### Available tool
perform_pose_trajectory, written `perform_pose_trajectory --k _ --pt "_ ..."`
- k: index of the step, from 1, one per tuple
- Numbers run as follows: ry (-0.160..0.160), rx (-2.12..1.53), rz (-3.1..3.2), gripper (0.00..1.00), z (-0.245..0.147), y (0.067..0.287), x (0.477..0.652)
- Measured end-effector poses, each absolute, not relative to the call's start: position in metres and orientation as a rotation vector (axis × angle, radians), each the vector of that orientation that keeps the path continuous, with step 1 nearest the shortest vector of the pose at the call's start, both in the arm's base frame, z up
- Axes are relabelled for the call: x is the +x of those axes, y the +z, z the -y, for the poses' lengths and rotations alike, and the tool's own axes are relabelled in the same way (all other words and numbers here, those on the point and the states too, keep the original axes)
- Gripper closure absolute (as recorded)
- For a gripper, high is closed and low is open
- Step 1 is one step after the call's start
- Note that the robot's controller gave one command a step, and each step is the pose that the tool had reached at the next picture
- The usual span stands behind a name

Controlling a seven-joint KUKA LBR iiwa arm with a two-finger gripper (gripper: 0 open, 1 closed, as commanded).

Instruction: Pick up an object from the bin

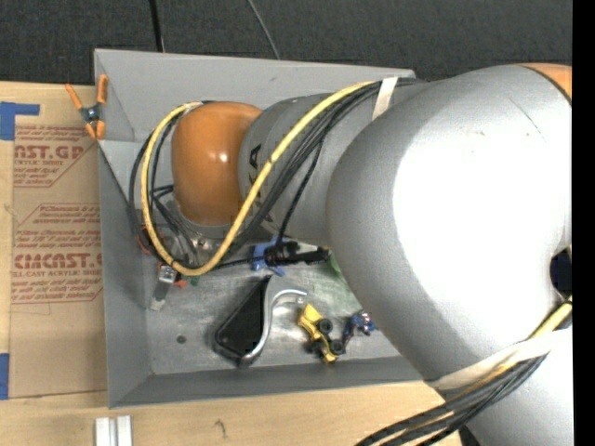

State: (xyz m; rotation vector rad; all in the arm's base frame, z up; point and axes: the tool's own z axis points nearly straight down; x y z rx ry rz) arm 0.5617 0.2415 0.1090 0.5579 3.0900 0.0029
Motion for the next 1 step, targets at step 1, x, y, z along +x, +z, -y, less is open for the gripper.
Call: perform_pose_trajectory --k 1 --pt "0.003 0.798 -3.037 0.0 -0.2432 0.077 0.5795"
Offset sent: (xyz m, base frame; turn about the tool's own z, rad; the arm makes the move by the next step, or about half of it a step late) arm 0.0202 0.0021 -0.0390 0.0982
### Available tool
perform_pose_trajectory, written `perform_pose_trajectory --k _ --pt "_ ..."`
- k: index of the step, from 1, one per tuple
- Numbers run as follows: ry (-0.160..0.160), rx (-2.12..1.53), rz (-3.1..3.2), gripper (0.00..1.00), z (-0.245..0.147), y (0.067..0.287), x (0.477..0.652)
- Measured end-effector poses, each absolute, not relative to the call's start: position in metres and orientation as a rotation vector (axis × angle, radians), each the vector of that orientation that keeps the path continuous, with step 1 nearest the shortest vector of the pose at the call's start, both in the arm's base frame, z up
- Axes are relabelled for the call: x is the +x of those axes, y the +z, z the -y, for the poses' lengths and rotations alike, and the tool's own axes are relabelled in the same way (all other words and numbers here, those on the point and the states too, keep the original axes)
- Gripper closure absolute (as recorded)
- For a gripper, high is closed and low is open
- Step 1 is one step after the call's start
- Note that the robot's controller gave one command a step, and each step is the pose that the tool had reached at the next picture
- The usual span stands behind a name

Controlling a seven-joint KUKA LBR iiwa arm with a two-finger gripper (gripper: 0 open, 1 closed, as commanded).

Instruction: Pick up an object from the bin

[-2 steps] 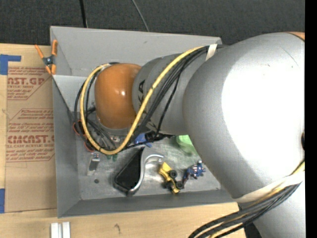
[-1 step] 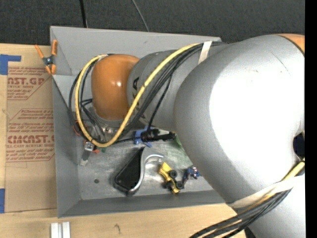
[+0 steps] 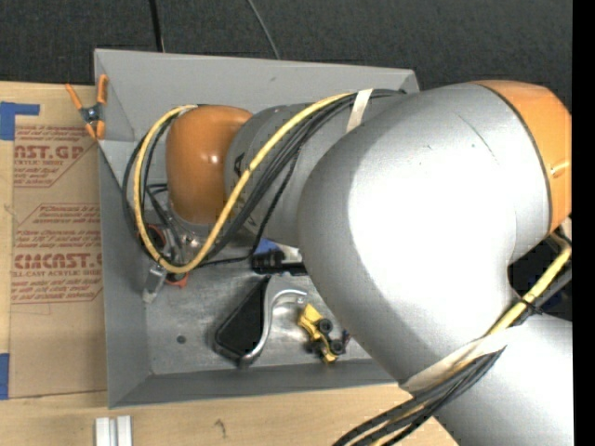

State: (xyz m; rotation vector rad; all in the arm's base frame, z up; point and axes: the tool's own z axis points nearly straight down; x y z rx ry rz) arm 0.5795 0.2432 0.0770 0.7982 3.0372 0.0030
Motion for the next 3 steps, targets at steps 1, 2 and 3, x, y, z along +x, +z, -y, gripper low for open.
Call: perform_pose_trajectory --k 1,2,3 --pt "0.007 0.709 -3.059 1.0 -0.2461 0.0741 0.5835" --pt "0.007 0.708 -3.059 1.0 -0.2461 0.0741 0.5835" --pt "0.003 0.709 -3.061 1.0 -0.2454 0.0778 0.5823"
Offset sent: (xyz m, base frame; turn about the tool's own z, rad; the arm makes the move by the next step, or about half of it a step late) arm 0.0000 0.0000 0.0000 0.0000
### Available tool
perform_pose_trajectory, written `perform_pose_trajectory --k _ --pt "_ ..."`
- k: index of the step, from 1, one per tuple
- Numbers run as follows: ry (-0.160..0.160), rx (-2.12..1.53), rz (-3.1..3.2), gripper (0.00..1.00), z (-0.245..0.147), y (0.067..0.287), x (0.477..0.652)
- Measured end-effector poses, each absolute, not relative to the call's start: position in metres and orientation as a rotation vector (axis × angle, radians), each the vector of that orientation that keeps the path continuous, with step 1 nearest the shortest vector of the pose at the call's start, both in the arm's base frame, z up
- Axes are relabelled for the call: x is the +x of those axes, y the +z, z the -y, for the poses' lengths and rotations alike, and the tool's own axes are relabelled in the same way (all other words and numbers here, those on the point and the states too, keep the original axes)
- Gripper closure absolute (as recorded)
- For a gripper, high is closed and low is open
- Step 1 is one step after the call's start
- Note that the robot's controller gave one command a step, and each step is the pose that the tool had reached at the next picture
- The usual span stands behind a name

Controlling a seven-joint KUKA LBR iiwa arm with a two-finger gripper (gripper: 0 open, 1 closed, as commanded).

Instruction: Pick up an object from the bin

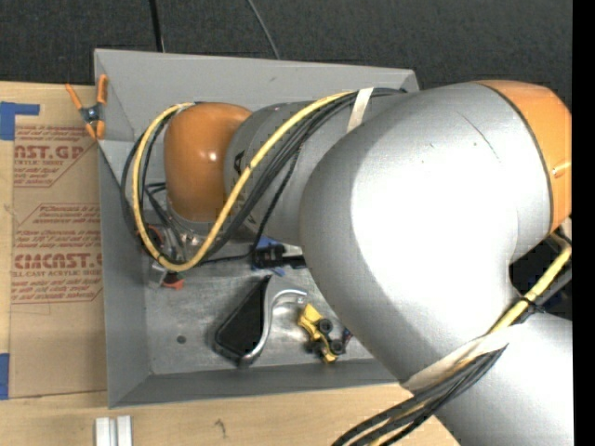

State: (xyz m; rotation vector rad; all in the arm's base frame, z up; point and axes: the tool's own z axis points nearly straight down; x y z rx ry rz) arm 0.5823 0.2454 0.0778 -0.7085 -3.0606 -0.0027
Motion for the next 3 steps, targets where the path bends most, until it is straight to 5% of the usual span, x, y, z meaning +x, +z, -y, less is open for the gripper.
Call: perform_pose_trajectory --k 3 --pt "-0.004 -0.708 3.063 1.0 -0.246 0.111 0.583"
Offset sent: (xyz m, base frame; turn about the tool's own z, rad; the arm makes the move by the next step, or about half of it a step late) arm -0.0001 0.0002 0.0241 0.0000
